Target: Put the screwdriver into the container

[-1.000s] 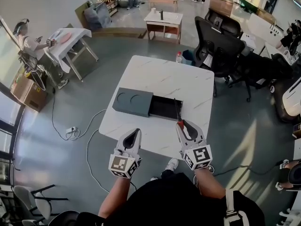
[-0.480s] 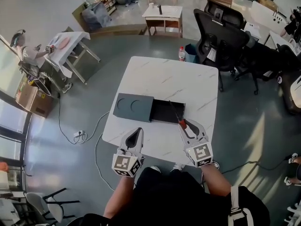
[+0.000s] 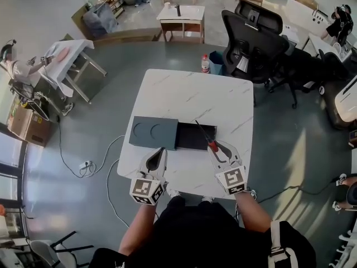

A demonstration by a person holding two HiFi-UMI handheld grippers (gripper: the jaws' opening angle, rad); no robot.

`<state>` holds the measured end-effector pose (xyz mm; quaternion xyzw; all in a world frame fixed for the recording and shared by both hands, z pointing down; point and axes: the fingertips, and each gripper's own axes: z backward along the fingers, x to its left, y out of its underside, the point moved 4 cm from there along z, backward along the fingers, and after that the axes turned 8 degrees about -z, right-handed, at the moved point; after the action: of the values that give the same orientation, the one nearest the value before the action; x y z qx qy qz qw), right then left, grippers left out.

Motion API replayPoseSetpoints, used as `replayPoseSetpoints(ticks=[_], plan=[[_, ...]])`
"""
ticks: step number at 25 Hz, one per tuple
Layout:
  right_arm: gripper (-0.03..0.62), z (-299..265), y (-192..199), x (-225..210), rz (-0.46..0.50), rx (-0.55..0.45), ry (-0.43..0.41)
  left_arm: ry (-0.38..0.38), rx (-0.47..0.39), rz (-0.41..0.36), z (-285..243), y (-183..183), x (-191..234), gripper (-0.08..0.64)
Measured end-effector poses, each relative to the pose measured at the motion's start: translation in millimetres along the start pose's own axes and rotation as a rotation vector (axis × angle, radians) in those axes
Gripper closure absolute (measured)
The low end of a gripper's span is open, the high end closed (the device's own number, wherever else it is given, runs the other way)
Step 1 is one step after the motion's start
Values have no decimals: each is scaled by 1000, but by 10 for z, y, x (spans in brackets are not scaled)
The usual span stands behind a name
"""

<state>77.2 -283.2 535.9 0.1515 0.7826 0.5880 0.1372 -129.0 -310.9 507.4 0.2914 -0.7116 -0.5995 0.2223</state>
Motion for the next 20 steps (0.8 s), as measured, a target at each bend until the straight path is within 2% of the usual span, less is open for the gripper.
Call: replayPoseSetpoints(ticks=[11,20], plan=[[495,-483,509,-161,108,204,-6,16,26,27,-70,203,327,551],[495,-856,869,-203,390,412,-95,13,48,46,-85,358,491,551]])
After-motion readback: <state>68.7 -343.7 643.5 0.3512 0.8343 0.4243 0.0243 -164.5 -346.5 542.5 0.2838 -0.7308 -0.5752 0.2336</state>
